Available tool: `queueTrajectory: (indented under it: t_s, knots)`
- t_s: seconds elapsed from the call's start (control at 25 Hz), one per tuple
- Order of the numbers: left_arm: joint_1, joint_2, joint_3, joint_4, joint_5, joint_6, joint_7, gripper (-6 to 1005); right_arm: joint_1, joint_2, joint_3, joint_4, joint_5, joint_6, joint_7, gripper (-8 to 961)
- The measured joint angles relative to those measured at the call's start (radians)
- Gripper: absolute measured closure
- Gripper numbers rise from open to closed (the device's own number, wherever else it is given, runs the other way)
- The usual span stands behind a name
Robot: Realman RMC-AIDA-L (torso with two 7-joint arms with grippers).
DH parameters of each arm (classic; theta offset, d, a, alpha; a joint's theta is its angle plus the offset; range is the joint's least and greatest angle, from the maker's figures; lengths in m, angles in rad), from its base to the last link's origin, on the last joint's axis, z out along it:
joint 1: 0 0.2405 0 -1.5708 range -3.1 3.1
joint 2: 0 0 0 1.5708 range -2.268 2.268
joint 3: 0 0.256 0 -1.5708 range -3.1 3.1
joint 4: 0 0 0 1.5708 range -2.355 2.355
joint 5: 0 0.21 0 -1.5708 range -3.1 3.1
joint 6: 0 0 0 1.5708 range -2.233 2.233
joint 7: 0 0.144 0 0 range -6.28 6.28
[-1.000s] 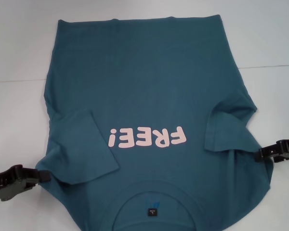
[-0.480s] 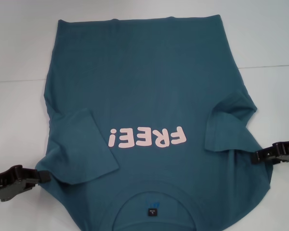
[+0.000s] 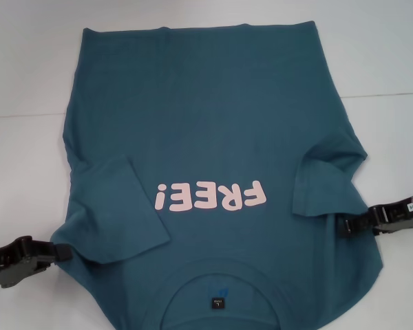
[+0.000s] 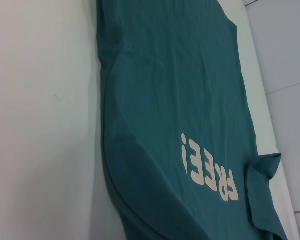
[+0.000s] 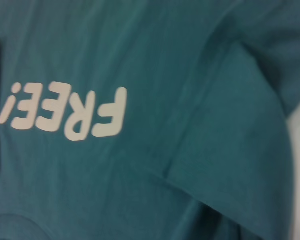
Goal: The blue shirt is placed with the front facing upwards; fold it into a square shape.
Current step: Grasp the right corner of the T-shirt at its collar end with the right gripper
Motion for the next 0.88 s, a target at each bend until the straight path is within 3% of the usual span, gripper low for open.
queueTrajectory:
  t_s: [0.44,0.88]
  knots:
    - [0.002,-0.001,0.0,0.0,-0.001,0.001,0.003,976,0.013,0.001,0.004,-0.002,0.11,-0.025,-0.031,256]
    - [0.001,-0.001,-0.013,0.0,-0.002,0.003,0.004,976,0.016,-0.012,-0.008,-0.007,0.01,-0.054,0.005,259]
